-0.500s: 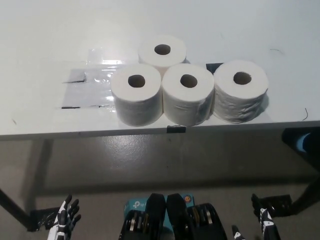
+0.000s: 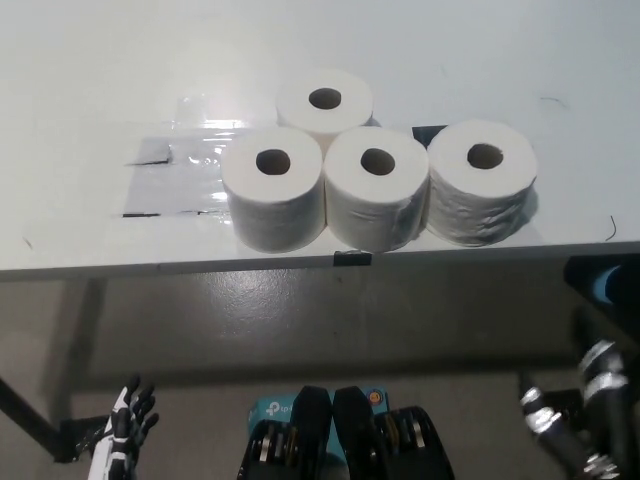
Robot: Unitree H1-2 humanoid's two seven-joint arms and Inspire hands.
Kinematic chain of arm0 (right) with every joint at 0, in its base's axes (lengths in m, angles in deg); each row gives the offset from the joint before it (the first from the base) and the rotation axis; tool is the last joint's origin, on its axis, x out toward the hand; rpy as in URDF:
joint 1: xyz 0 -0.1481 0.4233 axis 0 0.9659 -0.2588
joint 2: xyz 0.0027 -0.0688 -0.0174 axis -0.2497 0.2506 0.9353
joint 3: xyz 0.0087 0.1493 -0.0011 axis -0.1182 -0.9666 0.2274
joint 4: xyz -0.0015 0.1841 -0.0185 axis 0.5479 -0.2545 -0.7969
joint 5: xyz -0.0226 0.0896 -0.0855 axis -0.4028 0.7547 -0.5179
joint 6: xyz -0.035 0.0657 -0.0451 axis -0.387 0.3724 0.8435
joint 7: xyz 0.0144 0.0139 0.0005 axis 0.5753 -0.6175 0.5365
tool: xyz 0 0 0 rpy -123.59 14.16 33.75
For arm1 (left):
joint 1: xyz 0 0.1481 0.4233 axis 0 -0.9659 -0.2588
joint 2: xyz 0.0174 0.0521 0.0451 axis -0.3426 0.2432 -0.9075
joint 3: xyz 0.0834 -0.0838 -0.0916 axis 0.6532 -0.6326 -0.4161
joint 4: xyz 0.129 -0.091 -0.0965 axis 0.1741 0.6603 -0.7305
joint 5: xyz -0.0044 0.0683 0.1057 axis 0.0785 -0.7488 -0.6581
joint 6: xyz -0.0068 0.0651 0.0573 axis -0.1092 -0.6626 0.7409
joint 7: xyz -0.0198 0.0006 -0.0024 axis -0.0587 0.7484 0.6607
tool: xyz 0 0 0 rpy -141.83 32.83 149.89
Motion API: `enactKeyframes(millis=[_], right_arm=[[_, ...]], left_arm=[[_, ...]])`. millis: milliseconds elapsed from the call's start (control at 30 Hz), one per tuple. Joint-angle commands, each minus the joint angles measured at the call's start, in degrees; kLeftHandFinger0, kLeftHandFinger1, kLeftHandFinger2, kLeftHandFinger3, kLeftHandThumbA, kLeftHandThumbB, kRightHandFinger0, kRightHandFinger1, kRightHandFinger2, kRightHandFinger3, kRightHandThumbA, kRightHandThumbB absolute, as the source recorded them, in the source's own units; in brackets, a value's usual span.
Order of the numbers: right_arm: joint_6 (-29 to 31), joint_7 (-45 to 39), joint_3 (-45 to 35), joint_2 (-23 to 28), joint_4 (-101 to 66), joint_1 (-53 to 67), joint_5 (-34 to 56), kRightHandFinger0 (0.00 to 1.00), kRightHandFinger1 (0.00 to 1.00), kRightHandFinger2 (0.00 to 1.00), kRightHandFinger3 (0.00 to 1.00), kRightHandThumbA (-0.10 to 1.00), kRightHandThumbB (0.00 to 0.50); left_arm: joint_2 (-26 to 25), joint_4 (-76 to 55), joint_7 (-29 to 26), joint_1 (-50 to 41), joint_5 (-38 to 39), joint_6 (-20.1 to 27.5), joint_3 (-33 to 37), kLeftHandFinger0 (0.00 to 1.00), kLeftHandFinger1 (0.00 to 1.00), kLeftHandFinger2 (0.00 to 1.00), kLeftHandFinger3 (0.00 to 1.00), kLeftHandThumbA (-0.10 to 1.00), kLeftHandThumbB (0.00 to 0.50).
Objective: A few rolls of toilet paper are kept infront of the robot and the robot uses its right hand to lift one of the rolls and and places it on top of the other rolls to stack it.
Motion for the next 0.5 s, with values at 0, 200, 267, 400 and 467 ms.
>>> enactKeyframes(millis=[0, 200, 267, 400, 467], right_arm=[[-4.30, -3.10, -3.01, 4.20, -11.99, -3.84, 6.02, 1.00, 1.00, 1.00, 1.00, 0.76, 0.085], [-18.95, -5.60, -8.91, 14.03, -20.96, -16.65, 6.23, 1.00, 1.00, 1.00, 1.00, 0.71, 0.175], [-25.02, -7.16, -9.52, 17.34, -21.58, -20.47, 7.74, 1.00, 1.00, 1.00, 1.00, 0.70, 0.209], [-35.50, -13.73, -7.76, 25.62, -15.86, -31.05, 9.45, 1.00, 1.00, 1.00, 1.00, 0.78, 0.241], [-36.70, -18.14, -5.28, 29.02, -9.87, -36.59, 8.72, 1.00, 1.00, 1.00, 1.00, 0.81, 0.245]], left_arm=[[-0.10, -2.13, -1.63, 0.66, -0.63, 2.21, -0.68, 1.00, 1.00, 1.00, 1.00, 1.00, 0.000], [0.07, -1.86, -1.85, 0.73, -1.01, 2.26, -0.69, 1.00, 1.00, 1.00, 1.00, 1.00, 0.000], [0.09, -1.75, -1.87, 0.75, -1.07, 2.49, -0.68, 1.00, 1.00, 1.00, 1.00, 1.00, 0.000], [0.09, -1.76, -2.07, 0.65, -1.92, 2.33, -0.57, 1.00, 1.00, 1.00, 1.00, 1.00, 0.000], [0.25, -1.64, -2.23, 0.73, -1.97, 2.34, -0.64, 1.00, 1.00, 1.00, 1.00, 1.00, 0.000]])
